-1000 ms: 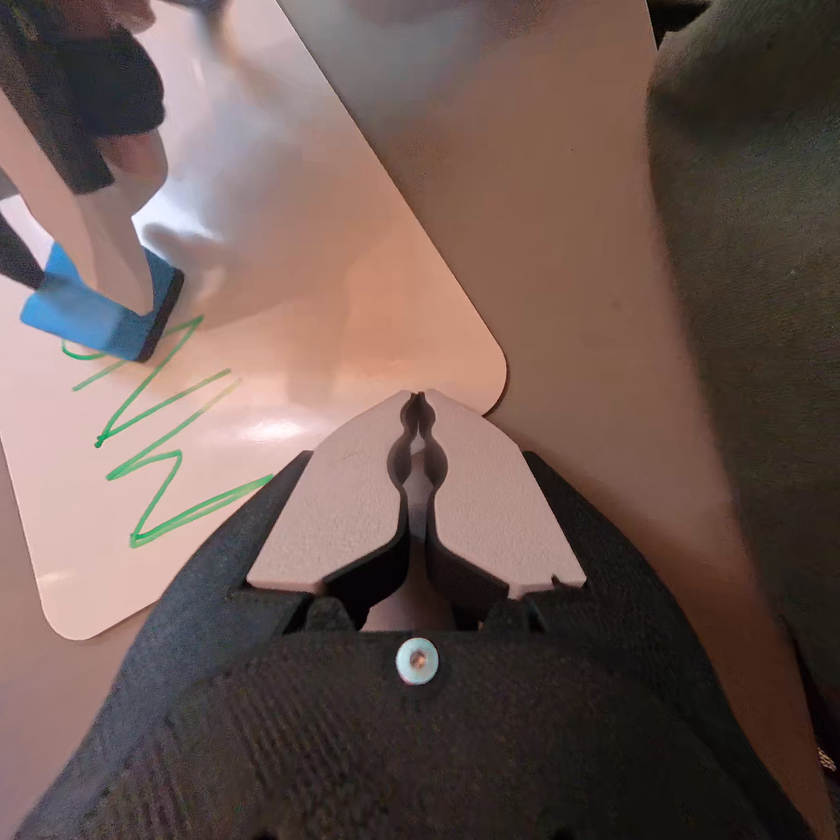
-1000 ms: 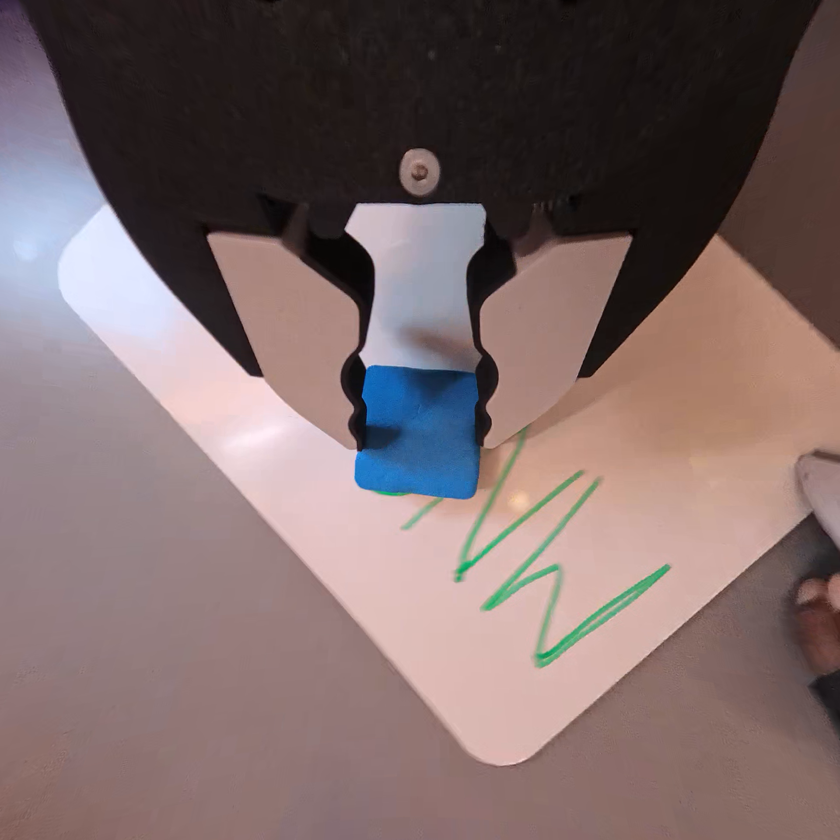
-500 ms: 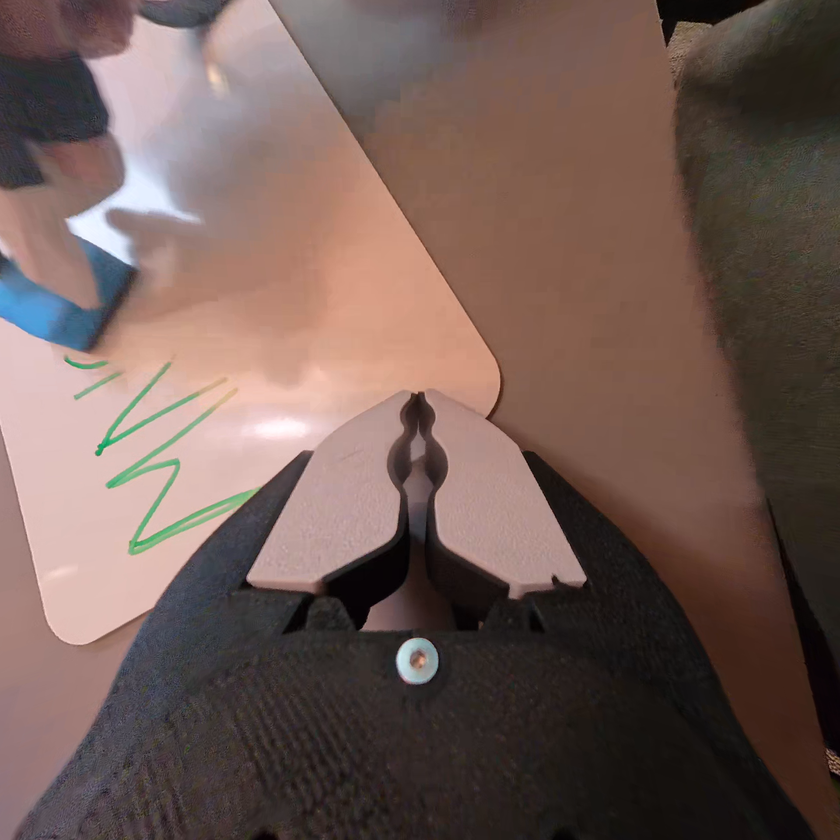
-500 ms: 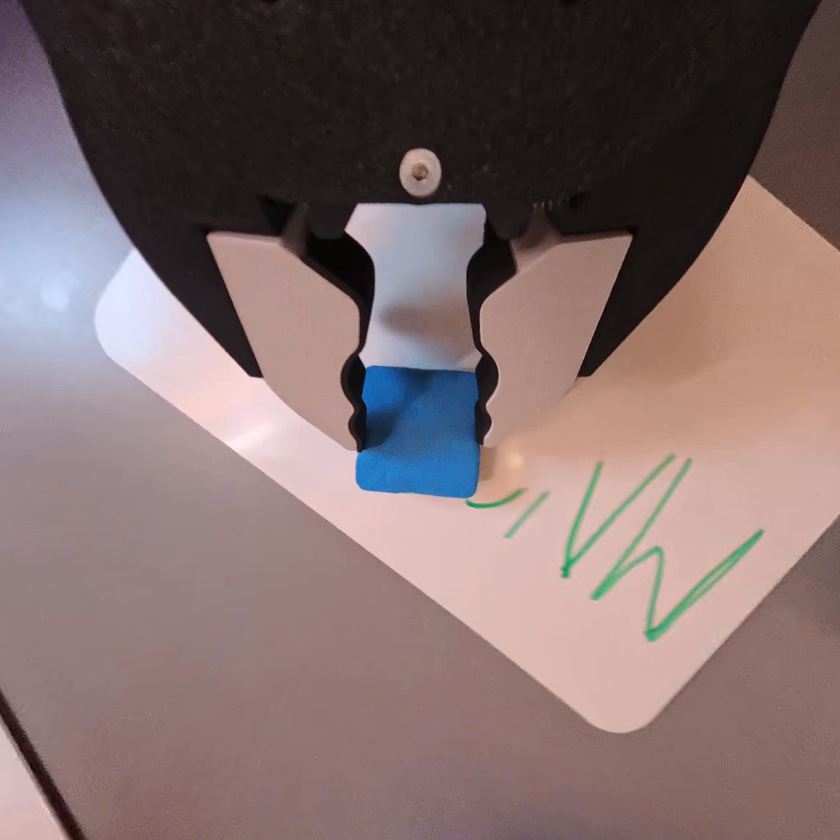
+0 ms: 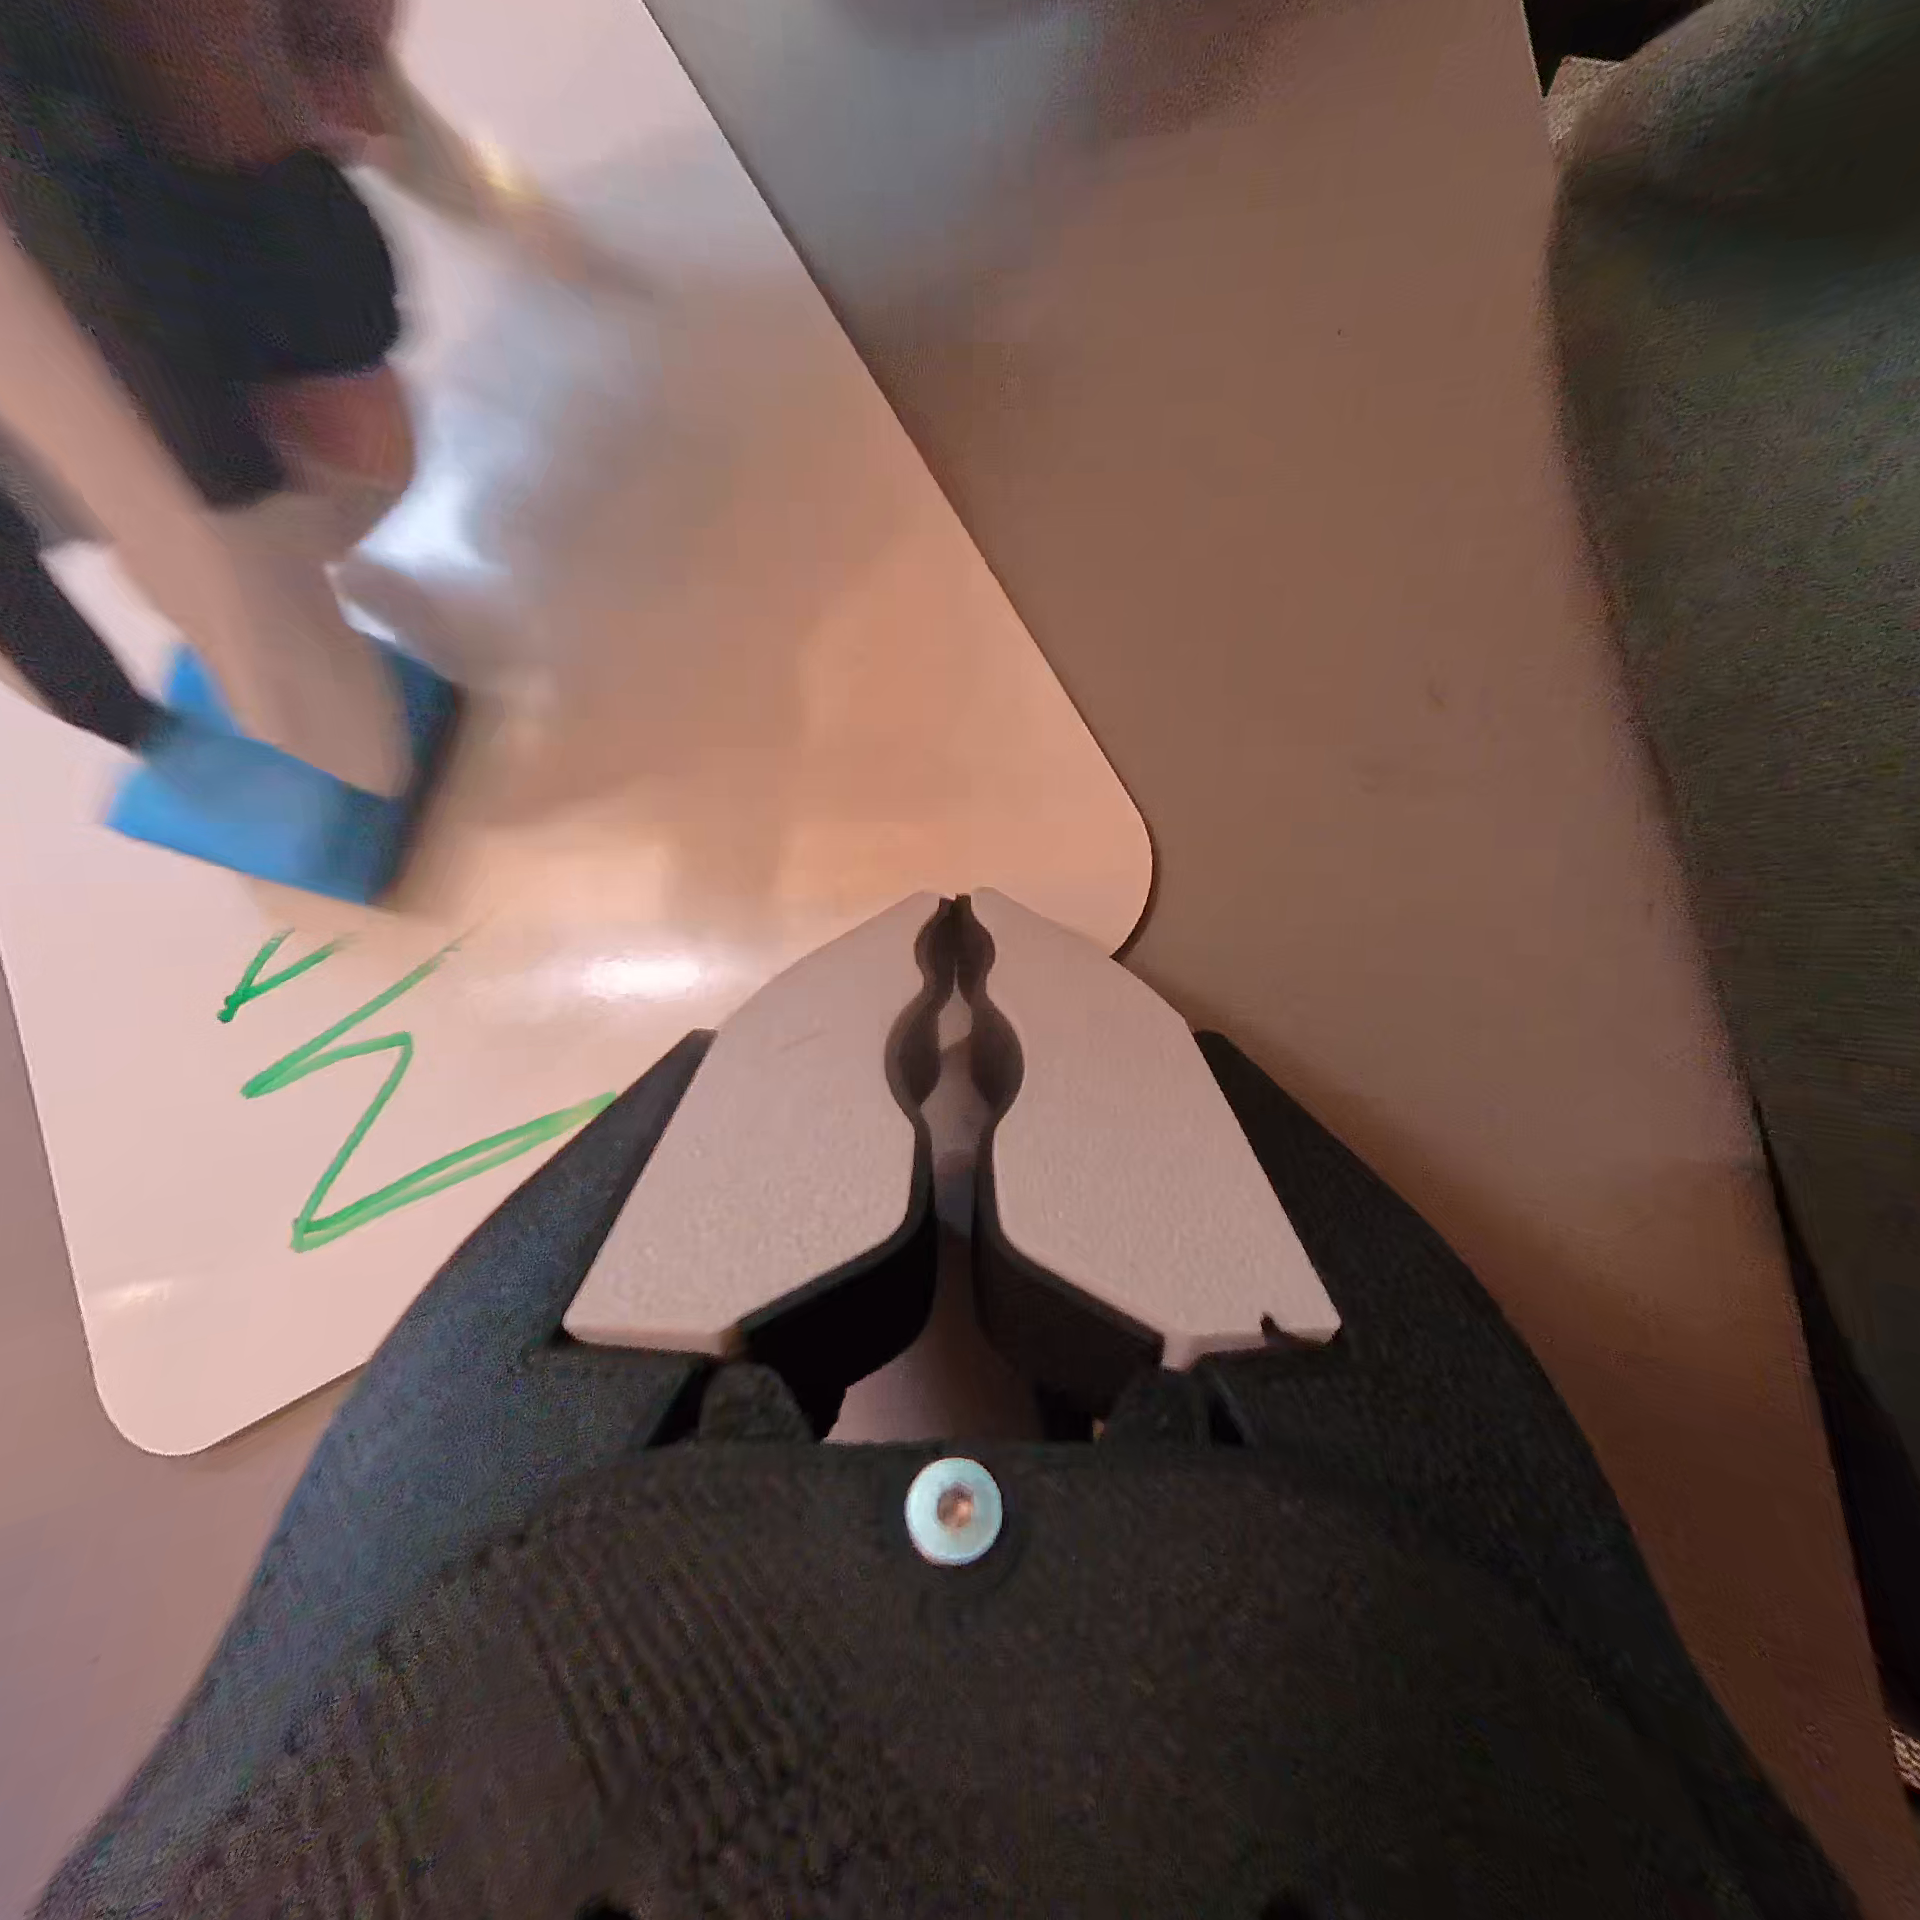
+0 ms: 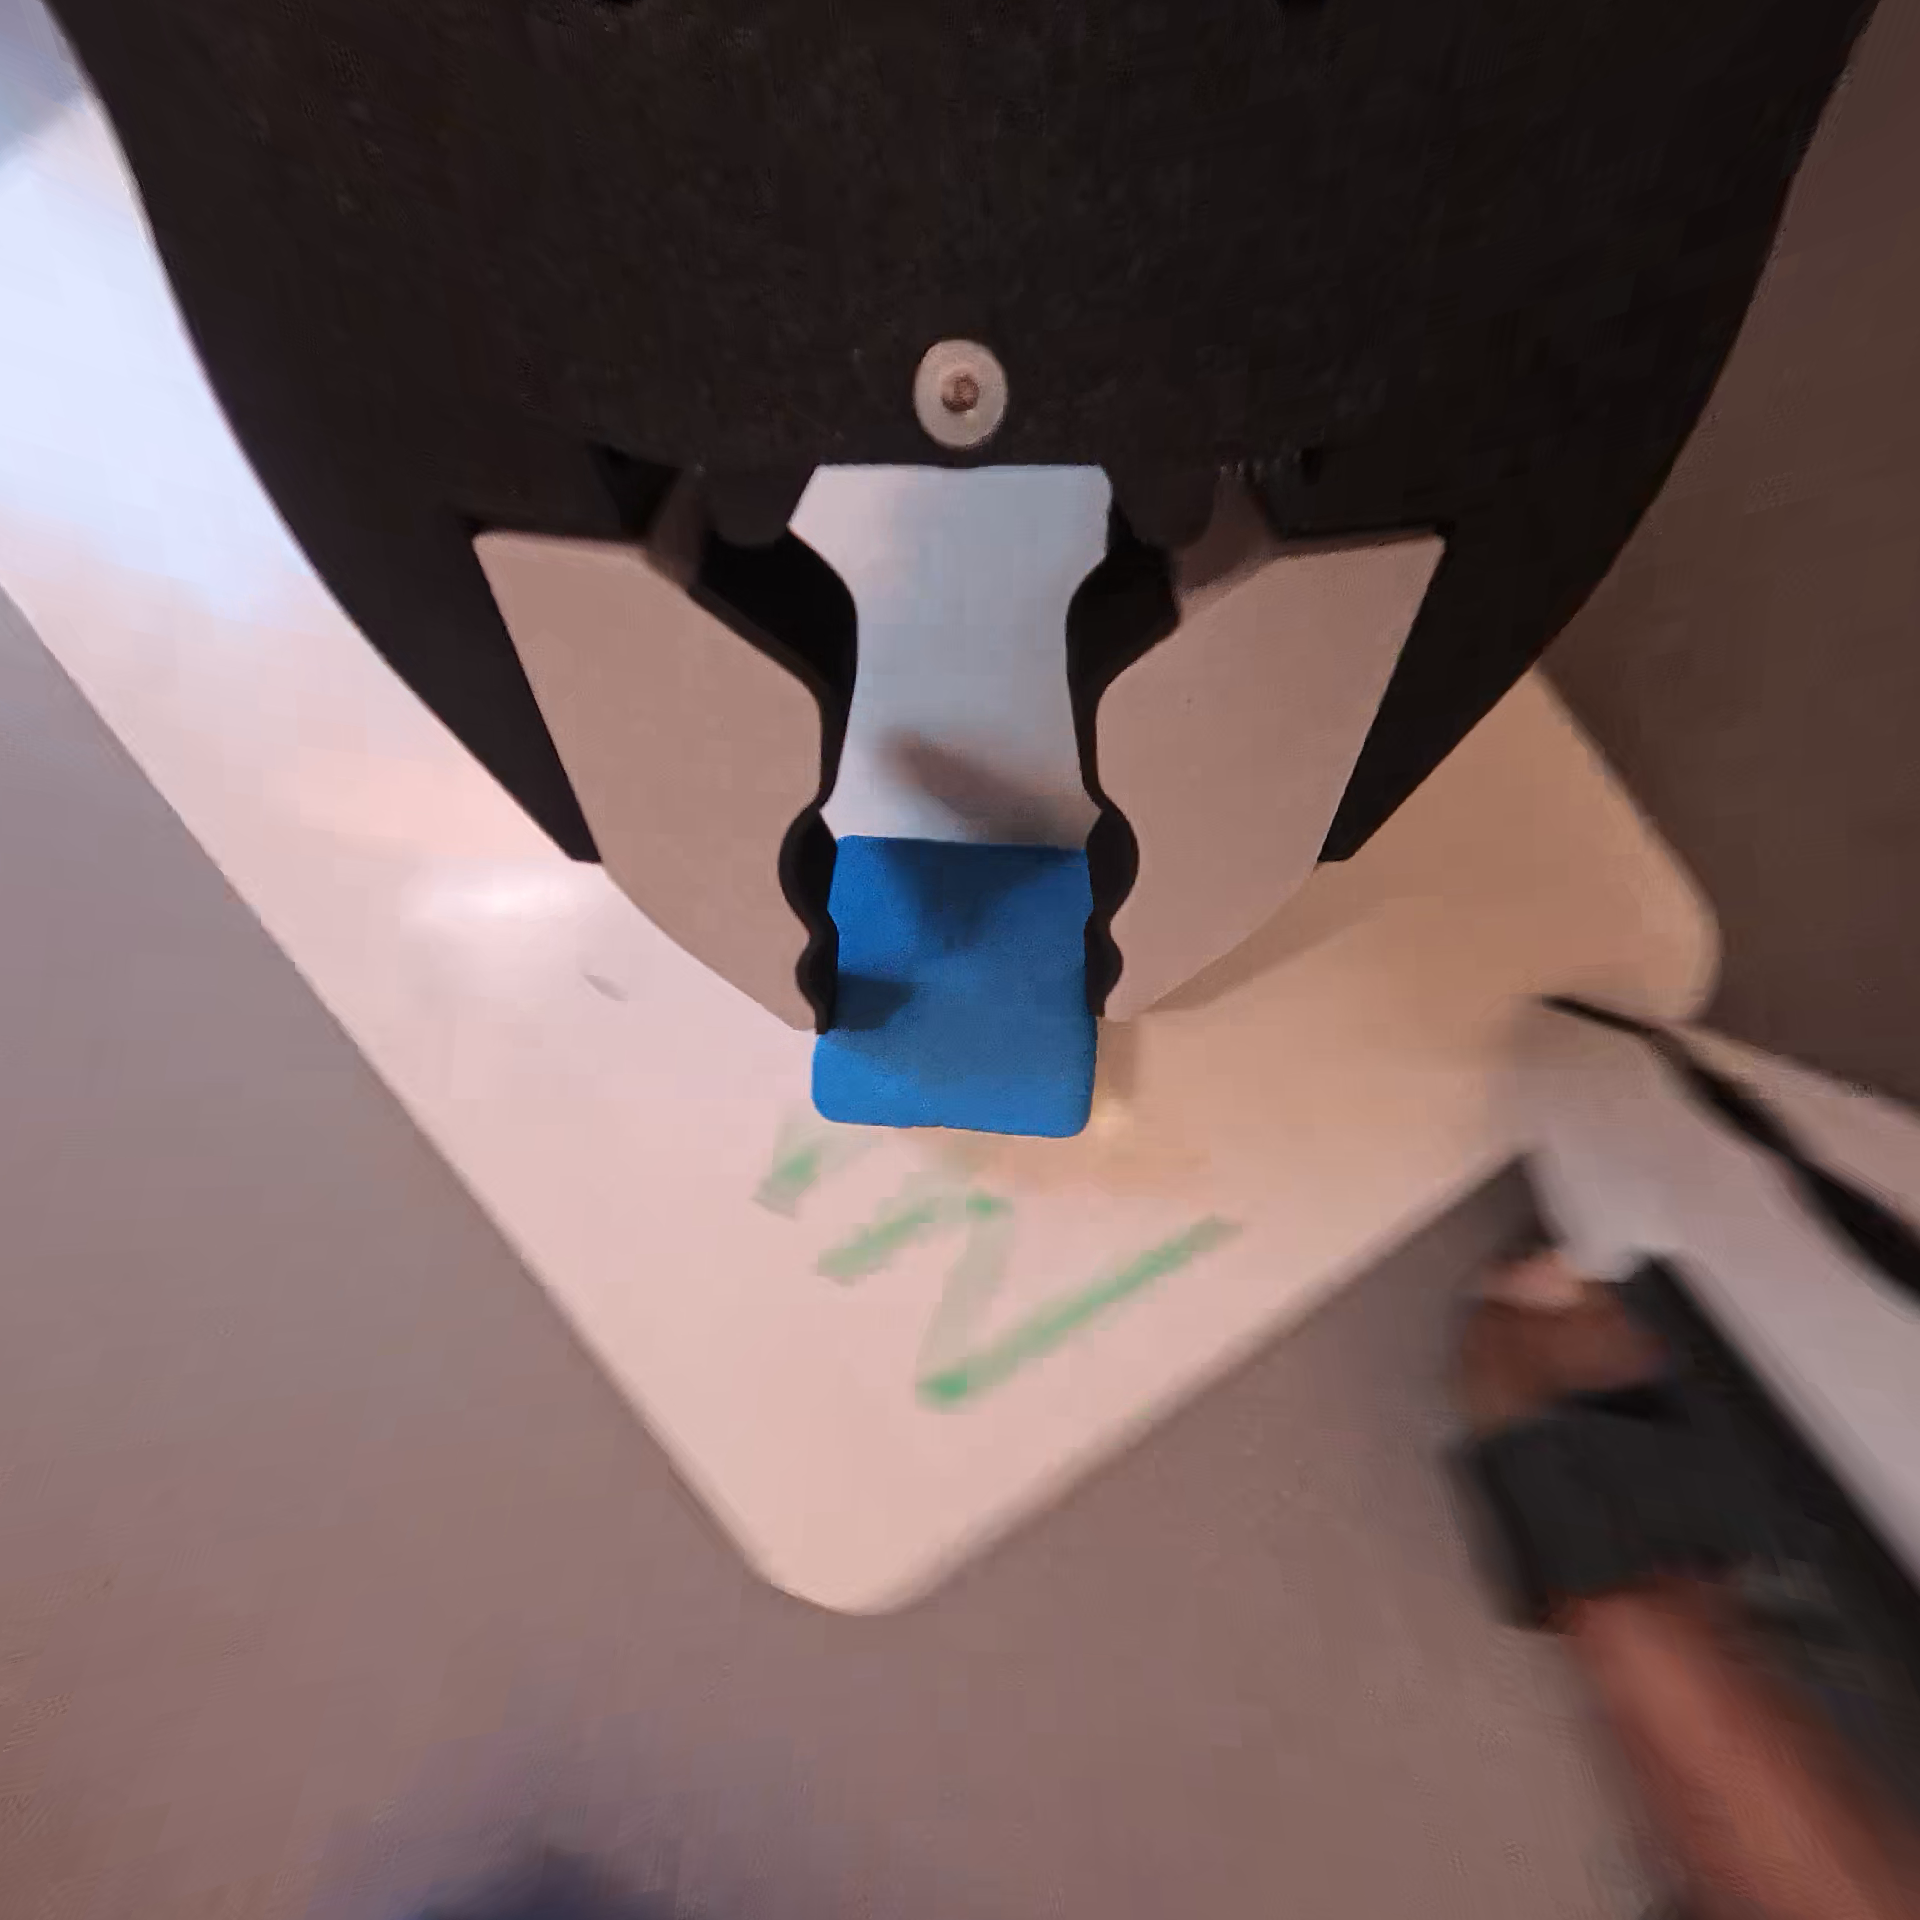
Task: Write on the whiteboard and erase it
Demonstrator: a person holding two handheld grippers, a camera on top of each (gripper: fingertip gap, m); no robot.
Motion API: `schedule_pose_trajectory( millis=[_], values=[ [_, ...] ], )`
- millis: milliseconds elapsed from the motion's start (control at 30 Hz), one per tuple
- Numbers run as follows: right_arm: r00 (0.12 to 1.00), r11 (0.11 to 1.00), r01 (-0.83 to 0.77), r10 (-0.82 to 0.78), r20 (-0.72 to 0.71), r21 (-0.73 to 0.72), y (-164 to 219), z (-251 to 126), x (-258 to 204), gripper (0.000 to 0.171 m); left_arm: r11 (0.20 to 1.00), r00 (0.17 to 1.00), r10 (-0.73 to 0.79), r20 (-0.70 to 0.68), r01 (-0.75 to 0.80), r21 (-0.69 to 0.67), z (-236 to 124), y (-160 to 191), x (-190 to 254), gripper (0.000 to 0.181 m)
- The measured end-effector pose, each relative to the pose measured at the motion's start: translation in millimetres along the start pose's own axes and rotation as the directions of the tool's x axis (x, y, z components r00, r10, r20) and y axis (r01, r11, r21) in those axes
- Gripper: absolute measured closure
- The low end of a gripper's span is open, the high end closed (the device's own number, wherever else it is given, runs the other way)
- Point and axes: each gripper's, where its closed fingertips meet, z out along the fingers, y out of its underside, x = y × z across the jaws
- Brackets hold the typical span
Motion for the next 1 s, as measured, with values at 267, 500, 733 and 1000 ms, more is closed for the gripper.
schedule_pose_trajectory(
  millis=[267,500,733,1000],
  values=[
    [0.982,0.987,-0.154,0.158,-0.1,0.05,5,-3,64,0.125,1.0,1.0,-0.004,-0.007,0.004,0.008,0,-1,1,0.181],
    [1.0,0.998,0.012,-0.013,0.002,0.067,-34,24,1,0.124,1.0,1.0,0.001,-0.017,-0.001,0.008,1,-2,2,0.181],
    [0.979,0.984,0.175,-0.178,0.1,0.039,-30,22,-52,0.125,1.0,1.0,-0.007,-0.022,0.007,0.01,1,-2,2,0.181],
    [0.993,0.995,0.082,-0.086,0.083,0.059,-36,26,-11,0.125,1.0,1.0,-0.013,-0.023,0.013,0.012,0,0,3,0.181]
  ],
)
